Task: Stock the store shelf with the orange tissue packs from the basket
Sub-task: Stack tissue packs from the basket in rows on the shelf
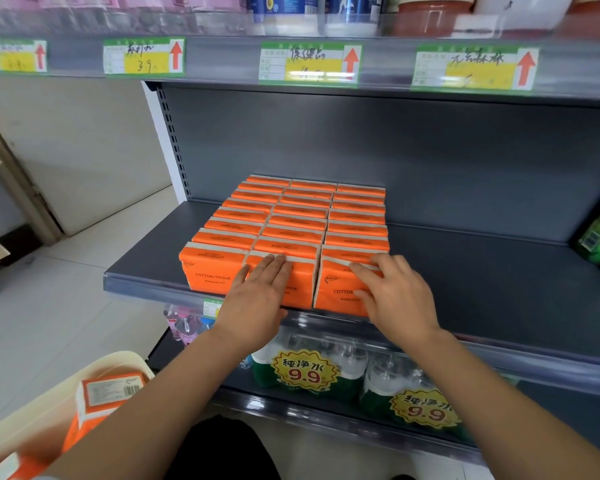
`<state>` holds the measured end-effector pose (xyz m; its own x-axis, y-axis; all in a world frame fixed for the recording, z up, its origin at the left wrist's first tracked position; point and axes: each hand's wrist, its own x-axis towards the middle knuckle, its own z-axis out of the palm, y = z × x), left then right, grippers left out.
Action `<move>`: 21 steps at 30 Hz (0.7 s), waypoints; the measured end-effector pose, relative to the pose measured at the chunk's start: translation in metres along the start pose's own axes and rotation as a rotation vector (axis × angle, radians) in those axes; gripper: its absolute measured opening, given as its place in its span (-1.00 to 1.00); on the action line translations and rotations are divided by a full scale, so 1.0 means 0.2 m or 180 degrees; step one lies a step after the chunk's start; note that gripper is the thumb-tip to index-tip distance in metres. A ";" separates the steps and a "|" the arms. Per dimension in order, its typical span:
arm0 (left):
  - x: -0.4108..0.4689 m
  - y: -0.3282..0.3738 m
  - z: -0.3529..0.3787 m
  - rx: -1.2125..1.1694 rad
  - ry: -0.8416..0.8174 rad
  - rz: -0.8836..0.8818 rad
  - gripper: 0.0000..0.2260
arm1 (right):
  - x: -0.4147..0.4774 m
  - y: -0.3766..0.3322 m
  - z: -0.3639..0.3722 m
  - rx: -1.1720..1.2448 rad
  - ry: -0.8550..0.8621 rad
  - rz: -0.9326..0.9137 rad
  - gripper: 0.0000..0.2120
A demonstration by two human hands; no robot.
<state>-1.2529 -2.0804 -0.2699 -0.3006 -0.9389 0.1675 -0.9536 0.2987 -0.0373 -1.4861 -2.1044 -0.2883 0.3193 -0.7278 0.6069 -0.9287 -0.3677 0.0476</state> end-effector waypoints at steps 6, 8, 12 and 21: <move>0.01 0.01 0.01 -0.0025 0.0019 -0.0045 -0.31 | 0.03 -0.04 0.05 -0.0033 0.0073 0.0021 -0.54; 0.01 0.00 0.01 -0.0037 0.0015 -0.0032 -0.31 | 0.03 -0.04 0.06 -0.0066 0.0100 0.0020 -0.53; 0.00 0.00 0.01 -0.0067 0.0012 -0.0028 -0.30 | 0.03 -0.03 0.08 -0.0193 0.0017 -0.0063 -0.49; -0.03 0.02 -0.02 -0.0018 0.0010 0.0030 -0.30 | 0.01 -0.09 0.00 -0.0029 -0.0054 0.0284 -0.36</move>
<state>-1.2545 -2.0729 -0.2677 -0.3095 -0.9355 0.1704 -0.9507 0.3084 -0.0333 -1.4681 -2.0998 -0.2874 0.2383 -0.7672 0.5955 -0.9553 -0.2957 0.0013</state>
